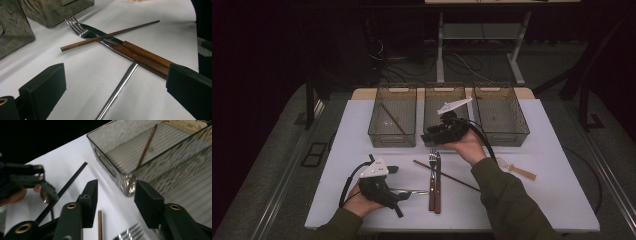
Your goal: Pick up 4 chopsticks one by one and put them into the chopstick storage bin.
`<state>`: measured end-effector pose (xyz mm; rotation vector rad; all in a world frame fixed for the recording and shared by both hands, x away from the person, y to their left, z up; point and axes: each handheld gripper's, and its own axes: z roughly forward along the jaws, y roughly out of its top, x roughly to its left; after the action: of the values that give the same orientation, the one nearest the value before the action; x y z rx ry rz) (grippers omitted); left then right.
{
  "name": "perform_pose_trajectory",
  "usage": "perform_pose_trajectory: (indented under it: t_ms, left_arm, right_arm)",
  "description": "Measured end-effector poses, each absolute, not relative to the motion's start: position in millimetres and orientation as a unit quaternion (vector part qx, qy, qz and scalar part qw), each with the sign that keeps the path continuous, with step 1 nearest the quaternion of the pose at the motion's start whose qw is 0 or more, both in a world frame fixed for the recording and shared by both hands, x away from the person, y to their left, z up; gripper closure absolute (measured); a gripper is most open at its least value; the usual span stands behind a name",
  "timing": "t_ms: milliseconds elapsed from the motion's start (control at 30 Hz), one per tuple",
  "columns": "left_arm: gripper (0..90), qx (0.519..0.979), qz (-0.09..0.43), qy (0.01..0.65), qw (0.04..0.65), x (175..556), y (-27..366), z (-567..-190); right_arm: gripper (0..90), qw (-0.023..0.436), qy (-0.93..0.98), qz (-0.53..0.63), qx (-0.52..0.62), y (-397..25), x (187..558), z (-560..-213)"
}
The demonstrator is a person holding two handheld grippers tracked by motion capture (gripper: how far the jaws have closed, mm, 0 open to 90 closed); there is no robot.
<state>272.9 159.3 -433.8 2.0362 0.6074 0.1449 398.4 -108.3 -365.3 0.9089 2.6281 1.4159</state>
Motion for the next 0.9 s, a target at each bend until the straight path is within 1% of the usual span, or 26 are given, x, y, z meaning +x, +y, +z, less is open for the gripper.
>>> perform_pose_trajectory:
  t_ms: [100,400,900]
  left_arm:
    - [1.5,0.838,0.061,0.247,0.482,273.3,159.7,-434.0]
    - [1.2,0.839,0.065,0.250,0.479,273.7,160.1,-434.4]
    - [0.8,0.840,0.068,0.252,0.476,275.1,159.2,-435.8]
  right_arm:
    - [49.4,0.013,0.840,0.459,0.289,-121.1,392.6,-366.1]
    - [46.7,0.022,0.836,0.474,0.275,-155.0,375.4,-370.9]
    - [44.3,0.026,0.843,0.470,0.259,-190.3,340.9,-386.6]
